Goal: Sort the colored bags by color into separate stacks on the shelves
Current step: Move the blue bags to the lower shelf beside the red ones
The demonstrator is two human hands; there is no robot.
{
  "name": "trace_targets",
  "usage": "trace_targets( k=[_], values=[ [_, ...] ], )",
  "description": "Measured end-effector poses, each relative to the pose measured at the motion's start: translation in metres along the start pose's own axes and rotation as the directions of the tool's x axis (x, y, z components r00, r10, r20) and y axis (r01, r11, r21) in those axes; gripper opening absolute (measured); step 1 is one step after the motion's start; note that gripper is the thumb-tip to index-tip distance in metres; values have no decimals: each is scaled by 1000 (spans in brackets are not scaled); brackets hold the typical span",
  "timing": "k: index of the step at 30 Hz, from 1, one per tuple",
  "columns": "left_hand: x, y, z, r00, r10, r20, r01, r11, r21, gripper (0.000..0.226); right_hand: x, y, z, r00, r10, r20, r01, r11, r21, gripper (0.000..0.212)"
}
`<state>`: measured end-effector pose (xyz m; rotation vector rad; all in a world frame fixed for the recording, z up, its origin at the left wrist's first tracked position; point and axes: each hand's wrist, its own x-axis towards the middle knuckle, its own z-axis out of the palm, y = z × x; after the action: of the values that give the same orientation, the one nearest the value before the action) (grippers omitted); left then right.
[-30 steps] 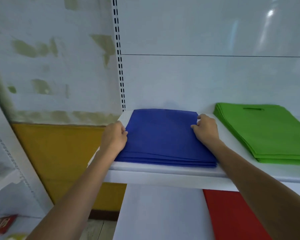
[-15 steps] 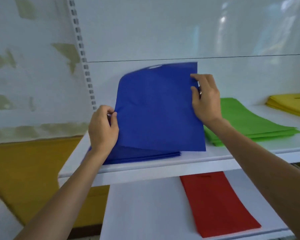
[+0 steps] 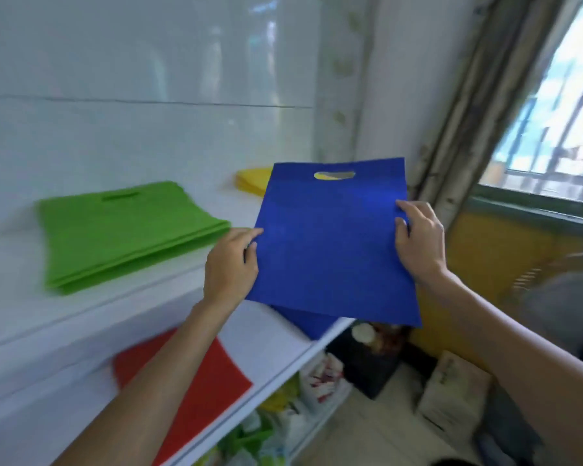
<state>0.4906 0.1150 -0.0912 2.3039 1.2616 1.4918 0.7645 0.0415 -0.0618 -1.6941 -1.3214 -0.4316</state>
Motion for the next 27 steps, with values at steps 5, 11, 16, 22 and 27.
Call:
trace_targets(
  k=[5,11,16,22,27],
  values=[
    [-32,48,125,979,0,202,26,991,-129,30,-33,128,-40,976,189,107,-172,973,-152,29],
    [-74,48,220,904,-123,409,180,978,-104,29,-68,210,-29,906,371,202,-329,920,-212,31],
    [-76,18,278,842,-209,497,250,968,-17,30,-69,259,22,816,472,334,-390,876,-285,34],
    [-66,-12,331,800,-283,528,318,948,27,31,-48,288,82,761,503,410,-408,862,-300,36],
    [-64,-46,347,783,-396,481,407,909,87,32,-25,303,143,747,446,494,-373,895,-244,33]
  ],
)
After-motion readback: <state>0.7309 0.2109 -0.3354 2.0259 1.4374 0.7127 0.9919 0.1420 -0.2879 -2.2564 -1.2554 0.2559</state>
